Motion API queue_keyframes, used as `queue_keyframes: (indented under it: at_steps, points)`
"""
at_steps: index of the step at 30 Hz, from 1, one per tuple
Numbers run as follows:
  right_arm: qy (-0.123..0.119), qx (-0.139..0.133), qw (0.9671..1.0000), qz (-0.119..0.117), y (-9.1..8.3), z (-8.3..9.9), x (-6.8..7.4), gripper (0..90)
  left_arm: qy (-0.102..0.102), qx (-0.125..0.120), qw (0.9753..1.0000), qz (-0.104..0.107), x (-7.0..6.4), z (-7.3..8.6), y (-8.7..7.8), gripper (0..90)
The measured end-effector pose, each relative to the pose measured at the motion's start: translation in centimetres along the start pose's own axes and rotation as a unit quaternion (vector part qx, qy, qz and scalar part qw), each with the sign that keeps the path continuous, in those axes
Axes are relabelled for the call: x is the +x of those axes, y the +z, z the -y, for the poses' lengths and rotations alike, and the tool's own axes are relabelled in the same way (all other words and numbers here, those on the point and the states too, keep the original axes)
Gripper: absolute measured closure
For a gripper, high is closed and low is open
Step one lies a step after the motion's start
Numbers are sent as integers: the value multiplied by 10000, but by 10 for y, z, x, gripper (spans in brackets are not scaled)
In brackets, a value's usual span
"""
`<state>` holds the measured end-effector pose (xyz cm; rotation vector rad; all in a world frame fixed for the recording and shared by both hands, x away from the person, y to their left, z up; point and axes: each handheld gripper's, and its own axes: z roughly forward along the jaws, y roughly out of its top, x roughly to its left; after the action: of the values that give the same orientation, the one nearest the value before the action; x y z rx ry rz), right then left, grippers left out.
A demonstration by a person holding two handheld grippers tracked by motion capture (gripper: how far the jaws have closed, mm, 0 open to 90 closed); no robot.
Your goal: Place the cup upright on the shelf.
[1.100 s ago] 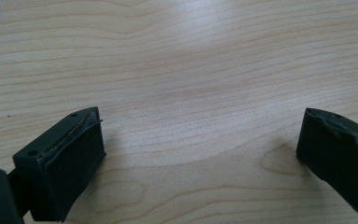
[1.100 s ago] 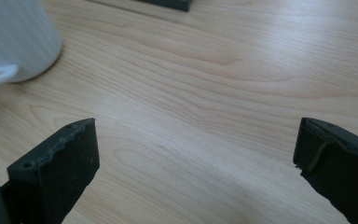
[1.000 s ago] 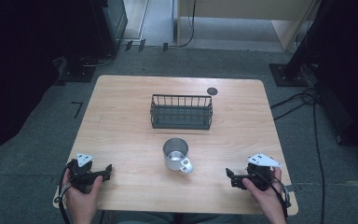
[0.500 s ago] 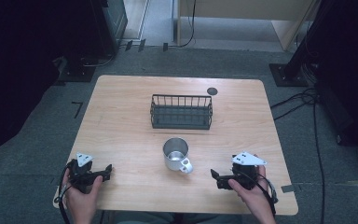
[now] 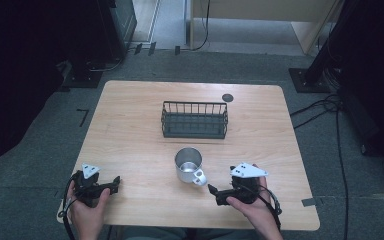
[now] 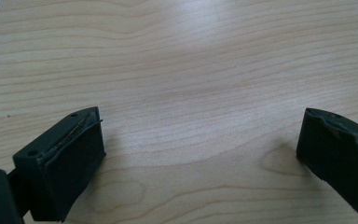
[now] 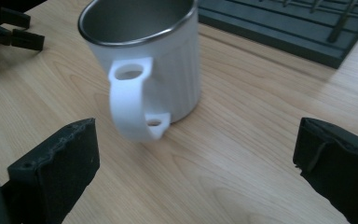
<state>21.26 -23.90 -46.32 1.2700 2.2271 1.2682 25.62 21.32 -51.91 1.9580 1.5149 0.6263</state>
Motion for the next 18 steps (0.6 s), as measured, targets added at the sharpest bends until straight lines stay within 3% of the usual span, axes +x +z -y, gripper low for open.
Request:
queue_keyframes:
  at_steps: [7, 8, 10, 11, 13, 14, 16, 18]
  points:
    - [-174, 157, 9997, -64, 23, -2, 20, 7, 1, 0, 10000, 0, 0, 0, 0, 9]
    - [-231, 107, 9996, 143, 28, -2, 25, 93, 1, 0, 10000, 0, 0, 0, 0, 9]
    - [-265, 70, 9991, 334, 33, -2, 28, 140, 1, -1, 10000, 1, 0, 0, 0, 9]
    - [-265, 70, 9991, 334, 33, -2, 28, 140, 1, -1, 10000, 1, 0, 0, 0, 9]
    - [-198, 90, 9994, 276, 37, -2, 29, 248, 1, 0, 10000, 0, 0, 0, 0, 9]
    - [-198, 90, 9994, 276, 37, -2, 29, 248, 1, 0, 10000, 0, 0, 0, 0, 9]
    - [-152, -46, 9998, 135, 37, -2, 28, 412, 3, 1, 10000, 0, 0, 0, 0, 9]
    - [-150, -60, 9998, 100, 36, -2, 27, 463, 1, -1, 10000, 1, 0, 0, 0, 9]
